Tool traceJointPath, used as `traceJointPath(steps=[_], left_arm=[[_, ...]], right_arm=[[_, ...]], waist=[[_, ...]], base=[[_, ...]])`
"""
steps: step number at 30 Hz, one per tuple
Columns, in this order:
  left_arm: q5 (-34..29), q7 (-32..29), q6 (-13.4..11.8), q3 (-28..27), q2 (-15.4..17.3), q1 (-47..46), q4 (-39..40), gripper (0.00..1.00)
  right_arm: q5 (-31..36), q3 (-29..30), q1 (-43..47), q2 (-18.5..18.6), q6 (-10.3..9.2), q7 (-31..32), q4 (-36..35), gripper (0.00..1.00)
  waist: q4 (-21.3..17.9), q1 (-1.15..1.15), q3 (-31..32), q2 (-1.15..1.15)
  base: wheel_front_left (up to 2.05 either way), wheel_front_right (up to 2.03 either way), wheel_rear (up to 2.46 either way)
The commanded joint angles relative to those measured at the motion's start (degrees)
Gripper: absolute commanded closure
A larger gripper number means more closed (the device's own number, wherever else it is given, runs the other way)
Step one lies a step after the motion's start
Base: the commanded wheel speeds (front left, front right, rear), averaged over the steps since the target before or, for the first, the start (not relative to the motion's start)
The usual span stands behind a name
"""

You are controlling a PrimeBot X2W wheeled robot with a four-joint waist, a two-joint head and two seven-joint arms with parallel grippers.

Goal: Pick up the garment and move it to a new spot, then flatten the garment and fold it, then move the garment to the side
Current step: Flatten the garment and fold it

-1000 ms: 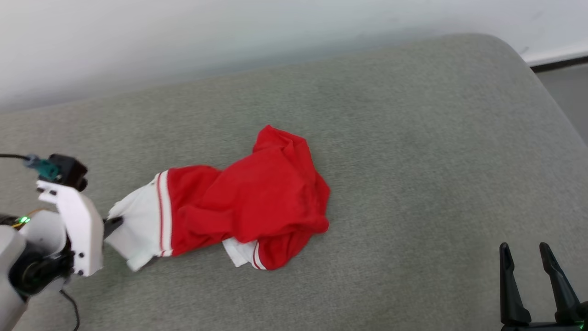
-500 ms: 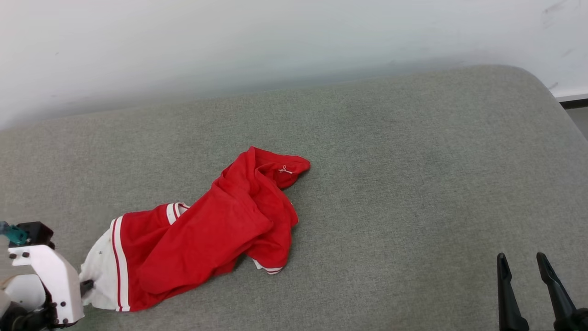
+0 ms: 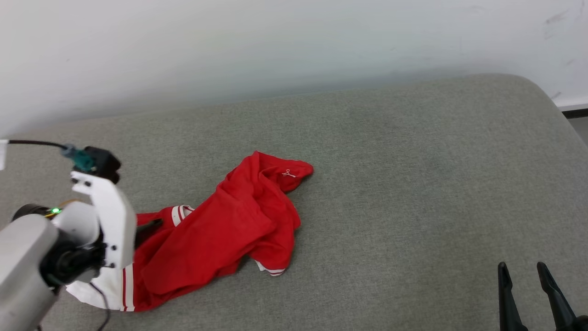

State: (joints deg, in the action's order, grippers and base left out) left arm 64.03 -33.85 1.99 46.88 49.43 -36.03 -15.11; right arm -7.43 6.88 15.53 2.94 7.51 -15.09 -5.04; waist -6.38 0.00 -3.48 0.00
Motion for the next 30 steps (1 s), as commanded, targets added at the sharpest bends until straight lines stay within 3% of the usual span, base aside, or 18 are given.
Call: traceJointPath(steps=[1,9,18,27,28,29,30], left_arm=[[-0.34,-1.20,-0.48,0.72,-1.24,-0.97,1.67,0.00],[-2.33,-5.28,-0.59,4.58,-5.78,-3.07,6.88,0.00],[-3.87,-5.56,1.22,7.07,-8.49,-3.87,4.59,0.00],[-6.45,-6.49,2.59,9.37,-9.54,-5.63,2.42,0.00],[-6.53,-6.27,2.93,9.45,-9.59,-5.74,2.07,0.52],[-6.65,-6.06,3.23,9.69,-9.76,-5.80,1.90,0.95],[-6.86,-5.89,3.61,10.01,-9.85,-5.99,1.81,1.00]], right_arm=[[-0.01,-0.35,-0.58,-0.10,-0.04,-0.11,0.20,0.00],[-1.15,-0.81,-1.20,-0.09,-0.04,-0.11,0.54,0.00],[-2.32,-1.64,-2.02,-0.10,-0.04,-0.11,1.00,0.00],[-2.95,-2.02,-2.59,-0.10,-0.04,-0.11,1.13,0.00],[-3.10,-2.09,-2.77,-0.10,-0.04,-0.11,1.17,0.00],[-3.23,-2.08,-2.83,-0.09,-0.04,-0.11,1.17,0.00],[-3.31,-2.06,-2.87,-0.09,-0.04,-0.11,1.16,0.00]], waist=[[-0.59,0.00,-0.17,0.00],[-3.89,0.00,-1.58,0.00],[-7.42,0.00,-3.21,0.00],[-8.39,0.00,-4.64,0.00],[-8.49,0.00,-4.78,0.00],[-8.55,0.00,-4.88,0.00],[-8.58,0.00,-5.00,0.00]], base=[[0.00,0.00,0.00],[0.00,0.00,0.00],[0.00,0.00,0.00],[0.00,0.00,0.00],[0.00,0.00,0.00],[0.00,0.00,0.00],[0.00,0.00,0.00]])
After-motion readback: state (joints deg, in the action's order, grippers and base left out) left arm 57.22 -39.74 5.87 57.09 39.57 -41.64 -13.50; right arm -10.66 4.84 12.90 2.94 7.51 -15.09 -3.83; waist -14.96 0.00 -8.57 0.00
